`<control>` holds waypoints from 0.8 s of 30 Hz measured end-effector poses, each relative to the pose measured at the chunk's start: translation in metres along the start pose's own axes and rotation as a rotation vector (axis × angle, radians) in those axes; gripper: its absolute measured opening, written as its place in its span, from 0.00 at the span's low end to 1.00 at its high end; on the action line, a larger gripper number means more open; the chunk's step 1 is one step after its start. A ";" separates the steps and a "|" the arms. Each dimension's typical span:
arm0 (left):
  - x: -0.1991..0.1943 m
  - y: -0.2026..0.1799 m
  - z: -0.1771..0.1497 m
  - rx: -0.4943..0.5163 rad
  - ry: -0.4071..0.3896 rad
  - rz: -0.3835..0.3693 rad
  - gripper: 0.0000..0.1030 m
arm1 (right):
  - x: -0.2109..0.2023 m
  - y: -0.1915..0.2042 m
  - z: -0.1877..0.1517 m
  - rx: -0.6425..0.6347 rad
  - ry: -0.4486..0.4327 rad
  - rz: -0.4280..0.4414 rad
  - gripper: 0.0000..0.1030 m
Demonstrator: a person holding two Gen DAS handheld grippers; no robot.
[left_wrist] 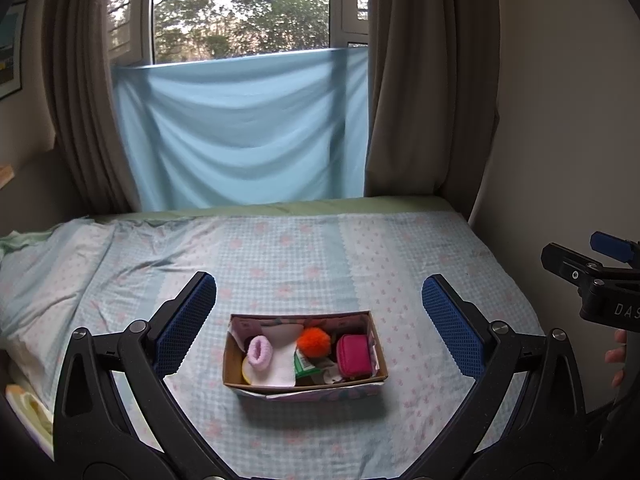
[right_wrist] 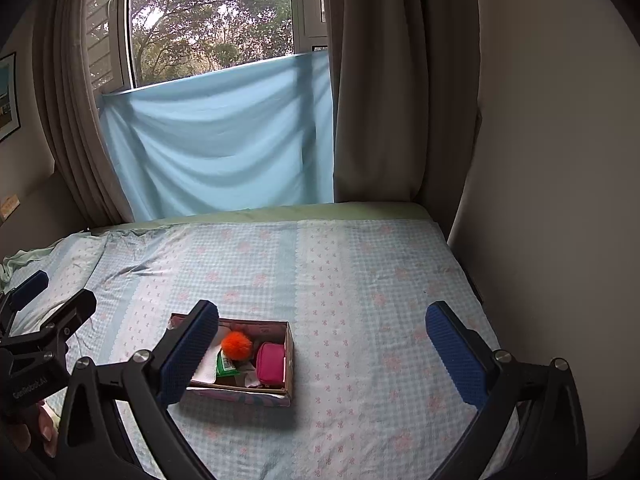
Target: Organize soft objects
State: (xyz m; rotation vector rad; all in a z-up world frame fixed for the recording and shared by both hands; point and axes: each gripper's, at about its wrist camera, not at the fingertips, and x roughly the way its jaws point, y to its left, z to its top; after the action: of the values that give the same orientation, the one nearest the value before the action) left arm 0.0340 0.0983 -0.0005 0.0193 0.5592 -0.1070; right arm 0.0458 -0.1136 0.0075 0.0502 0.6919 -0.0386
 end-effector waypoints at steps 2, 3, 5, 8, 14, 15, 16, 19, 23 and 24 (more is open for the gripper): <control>0.001 -0.002 0.001 0.000 -0.001 0.001 1.00 | 0.000 0.000 0.000 -0.001 -0.001 0.000 1.00; 0.002 -0.002 0.001 -0.001 -0.001 0.002 1.00 | 0.001 -0.001 0.000 0.000 0.000 -0.001 1.00; 0.003 -0.004 0.002 -0.003 -0.001 0.003 1.00 | 0.001 -0.001 0.000 -0.001 0.000 -0.001 1.00; 0.005 -0.006 0.002 -0.002 -0.002 0.005 1.00 | 0.003 -0.004 0.000 0.000 0.000 -0.003 1.00; 0.007 -0.007 0.002 -0.001 -0.002 0.006 1.00 | 0.008 -0.010 0.003 0.003 0.002 -0.007 1.00; 0.007 -0.007 0.002 -0.002 -0.001 0.005 1.00 | 0.009 -0.010 0.003 0.002 0.003 -0.007 1.00; 0.008 -0.008 0.003 -0.002 0.000 0.005 1.00 | 0.010 -0.011 0.004 0.002 0.003 -0.007 1.00; 0.011 -0.009 0.004 -0.001 0.001 0.003 1.00 | 0.011 -0.009 0.004 0.000 0.003 -0.009 1.00; 0.015 -0.010 0.006 -0.002 0.003 0.000 1.00 | 0.014 -0.009 0.006 -0.002 0.005 -0.012 1.00; 0.016 -0.010 0.006 -0.003 0.004 -0.002 1.00 | 0.015 -0.010 0.007 -0.002 0.006 -0.012 1.00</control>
State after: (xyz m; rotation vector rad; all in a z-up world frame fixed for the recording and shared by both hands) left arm 0.0496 0.0862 -0.0036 0.0165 0.5629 -0.1080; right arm 0.0609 -0.1239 0.0030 0.0443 0.6981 -0.0495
